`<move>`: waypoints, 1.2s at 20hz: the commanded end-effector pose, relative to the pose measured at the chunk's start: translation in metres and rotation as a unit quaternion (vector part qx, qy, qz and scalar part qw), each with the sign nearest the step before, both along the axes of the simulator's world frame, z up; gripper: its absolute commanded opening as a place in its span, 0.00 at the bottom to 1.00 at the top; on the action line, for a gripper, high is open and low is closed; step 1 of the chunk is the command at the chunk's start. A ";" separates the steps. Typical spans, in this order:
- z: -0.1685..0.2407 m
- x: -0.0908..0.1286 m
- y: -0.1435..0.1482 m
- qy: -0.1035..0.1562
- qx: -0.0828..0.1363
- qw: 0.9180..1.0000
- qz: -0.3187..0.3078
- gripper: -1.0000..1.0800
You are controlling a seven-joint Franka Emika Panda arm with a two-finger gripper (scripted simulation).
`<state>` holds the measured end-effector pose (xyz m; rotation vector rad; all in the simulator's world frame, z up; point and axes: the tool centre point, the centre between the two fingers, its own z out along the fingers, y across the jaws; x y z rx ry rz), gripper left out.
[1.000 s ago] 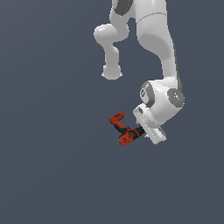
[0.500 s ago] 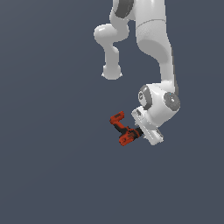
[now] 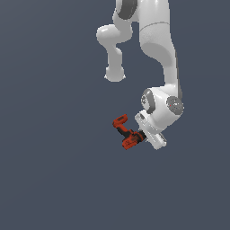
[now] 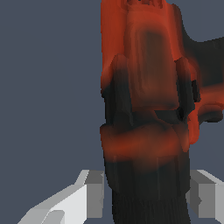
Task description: Pick up the object and move it to a goal position.
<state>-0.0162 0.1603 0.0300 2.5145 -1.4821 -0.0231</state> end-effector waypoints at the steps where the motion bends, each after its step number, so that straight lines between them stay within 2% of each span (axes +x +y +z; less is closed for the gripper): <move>1: -0.001 0.000 -0.001 0.000 0.000 1.000 0.000 0.00; 8: 0.004 -0.001 0.001 0.000 0.000 1.000 0.000 0.00; 13: 0.023 -0.005 0.005 0.000 0.000 1.000 0.000 0.00; 18: 0.057 -0.011 0.013 0.000 0.000 1.000 0.000 0.00; 24: 0.116 -0.022 0.026 0.000 0.000 1.000 0.000 0.00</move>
